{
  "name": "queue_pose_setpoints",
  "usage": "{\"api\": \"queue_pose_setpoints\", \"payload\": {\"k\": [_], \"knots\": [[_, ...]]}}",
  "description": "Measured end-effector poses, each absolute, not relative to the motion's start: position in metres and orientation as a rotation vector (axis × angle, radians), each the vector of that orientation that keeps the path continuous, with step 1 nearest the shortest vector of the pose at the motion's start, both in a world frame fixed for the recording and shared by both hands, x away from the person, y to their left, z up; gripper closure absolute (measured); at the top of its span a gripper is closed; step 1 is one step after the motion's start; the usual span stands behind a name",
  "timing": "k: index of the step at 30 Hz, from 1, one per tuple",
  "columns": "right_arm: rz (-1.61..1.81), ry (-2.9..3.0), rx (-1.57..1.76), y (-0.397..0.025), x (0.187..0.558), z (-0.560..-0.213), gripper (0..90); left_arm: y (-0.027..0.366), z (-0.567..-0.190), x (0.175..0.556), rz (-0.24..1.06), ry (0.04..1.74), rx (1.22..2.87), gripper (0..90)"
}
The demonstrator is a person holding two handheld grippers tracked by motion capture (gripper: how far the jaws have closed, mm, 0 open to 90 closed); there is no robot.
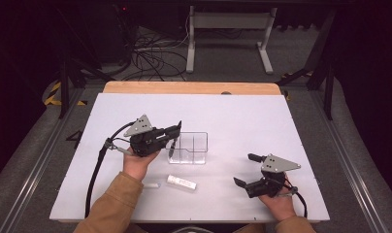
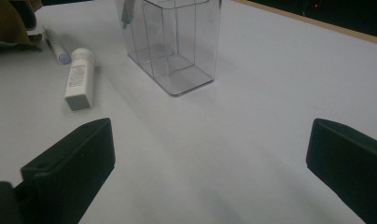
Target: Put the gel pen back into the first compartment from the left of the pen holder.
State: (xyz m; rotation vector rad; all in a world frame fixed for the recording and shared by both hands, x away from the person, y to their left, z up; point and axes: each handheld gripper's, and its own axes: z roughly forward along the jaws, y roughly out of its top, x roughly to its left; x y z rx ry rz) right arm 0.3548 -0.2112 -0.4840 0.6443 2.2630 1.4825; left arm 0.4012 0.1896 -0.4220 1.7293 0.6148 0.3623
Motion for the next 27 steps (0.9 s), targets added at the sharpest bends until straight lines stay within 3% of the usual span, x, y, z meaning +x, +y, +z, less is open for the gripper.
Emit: {"api": "queue_pose_setpoints", "payload": {"k": [3,6,7,8,14,18,27], "knots": [[1.481,2.262,0.643,-0.211,0.355,-0.484,1.5,0.190,-0.421,0.400,0.372,0.617,1.732,75.9],[1.483,2.263,0.648,-0.212,0.355,-0.484,1.5,0.192,-0.417,0.399,0.378,0.629,1.724,49.8],[1.483,2.263,0.648,-0.212,0.355,-0.484,1.5,0.193,-0.416,0.397,0.379,0.632,1.720,49.8],[1.484,2.262,0.648,-0.212,0.355,-0.484,1.5,0.196,-0.412,0.395,0.386,0.636,1.721,42.4],[1.484,2.261,0.650,-0.212,0.355,-0.484,1.5,0.213,-0.395,0.383,0.383,0.634,1.764,25.3],[1.485,2.261,0.653,-0.212,0.356,-0.484,1.5,0.224,-0.387,0.377,0.356,0.638,1.783,19.0],[1.485,2.260,0.653,-0.212,0.356,-0.484,1.5,0.229,-0.381,0.367,0.350,0.624,1.853,15.7]]}}
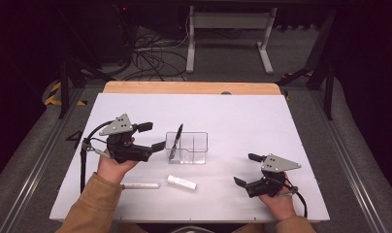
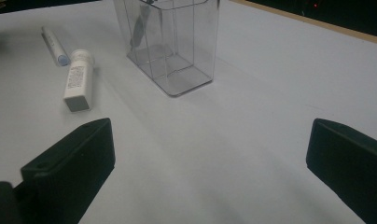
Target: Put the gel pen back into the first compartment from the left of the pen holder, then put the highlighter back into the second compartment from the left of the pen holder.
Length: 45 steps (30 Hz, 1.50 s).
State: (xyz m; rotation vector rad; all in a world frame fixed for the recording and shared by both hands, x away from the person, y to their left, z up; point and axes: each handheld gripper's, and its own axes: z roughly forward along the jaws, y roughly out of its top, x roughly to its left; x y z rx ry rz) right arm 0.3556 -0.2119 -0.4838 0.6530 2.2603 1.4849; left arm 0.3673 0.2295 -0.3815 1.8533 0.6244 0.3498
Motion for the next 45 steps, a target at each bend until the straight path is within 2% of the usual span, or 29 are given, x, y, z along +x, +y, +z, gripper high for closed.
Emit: {"api": "queue_pose_setpoints", "payload": {"k": [4,20,28,45], "knots": [[1.485,2.261,0.651,-0.212,0.356,-0.484,1.5,0.229,-0.378,0.362,0.361,0.596,1.916,13.2],[1.485,2.261,0.650,-0.212,0.355,-0.484,1.5,0.239,-0.375,0.353,0.327,0.587,1.980,3.5],[1.484,2.265,0.647,-0.211,0.355,-0.484,1.5,0.242,-0.371,0.340,0.361,0.555,2.087,3.3],[1.485,2.265,0.650,-0.211,0.355,-0.484,1.5,0.254,-0.375,0.332,0.304,0.545,2.204,7.7]]}}
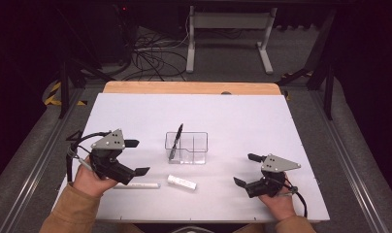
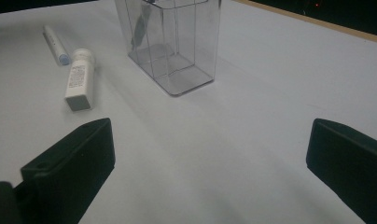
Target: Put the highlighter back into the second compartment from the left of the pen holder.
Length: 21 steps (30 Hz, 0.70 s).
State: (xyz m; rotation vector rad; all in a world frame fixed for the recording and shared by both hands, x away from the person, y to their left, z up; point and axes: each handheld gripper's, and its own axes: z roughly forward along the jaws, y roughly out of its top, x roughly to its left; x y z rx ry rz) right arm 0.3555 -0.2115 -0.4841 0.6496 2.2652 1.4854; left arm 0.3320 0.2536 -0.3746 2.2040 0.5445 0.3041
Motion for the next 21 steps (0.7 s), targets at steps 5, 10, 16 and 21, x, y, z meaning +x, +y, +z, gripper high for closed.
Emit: {"api": "queue_pose_setpoints", "payload": {"k": [5,10,16,21], "knots": [[1.484,2.266,0.650,-0.212,0.355,-0.484,1.5,0.258,-0.372,0.330,0.310,0.518,2.262,15.0],[1.486,2.267,0.655,-0.212,0.356,-0.484,1.5,0.254,-0.374,0.329,0.315,0.471,2.352,17.5],[1.483,2.267,0.654,-0.212,0.356,-0.484,1.5,0.249,-0.380,0.329,0.300,0.448,2.437,19.6],[1.485,2.268,0.653,-0.212,0.356,-0.484,1.5,0.245,-0.389,0.330,0.296,0.436,2.520,20.4]]}}
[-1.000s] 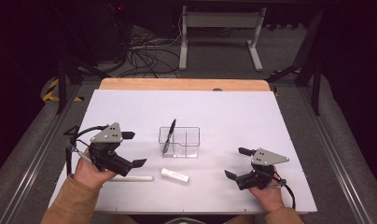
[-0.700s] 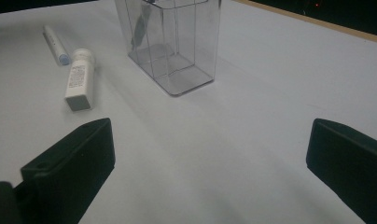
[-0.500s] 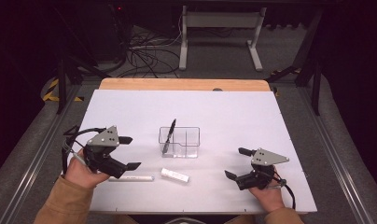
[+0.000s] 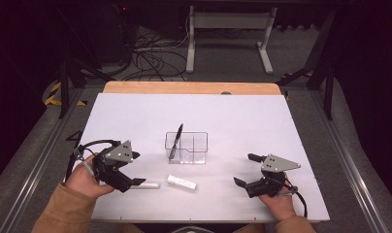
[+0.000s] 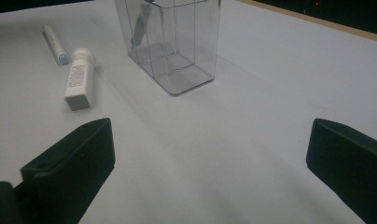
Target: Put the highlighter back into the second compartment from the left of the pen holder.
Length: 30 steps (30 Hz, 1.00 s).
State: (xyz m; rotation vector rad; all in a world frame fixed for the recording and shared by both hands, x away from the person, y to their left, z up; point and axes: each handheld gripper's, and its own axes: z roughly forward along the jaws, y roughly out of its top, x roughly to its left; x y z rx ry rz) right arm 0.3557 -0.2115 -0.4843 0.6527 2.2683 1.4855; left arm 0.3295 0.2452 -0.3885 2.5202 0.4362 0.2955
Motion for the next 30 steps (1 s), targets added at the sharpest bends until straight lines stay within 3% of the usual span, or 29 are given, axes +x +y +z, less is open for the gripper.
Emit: {"api": "queue_pose_setpoints", "payload": {"k": [16,30], "knots": [[1.483,2.274,0.646,-0.211,0.356,-0.485,1.5,0.235,-0.414,0.335,0.241,0.400,2.732,29.7],[1.484,2.277,0.642,-0.211,0.355,-0.485,1.5,0.234,-0.425,0.340,0.244,0.351,2.829,44.5]]}}
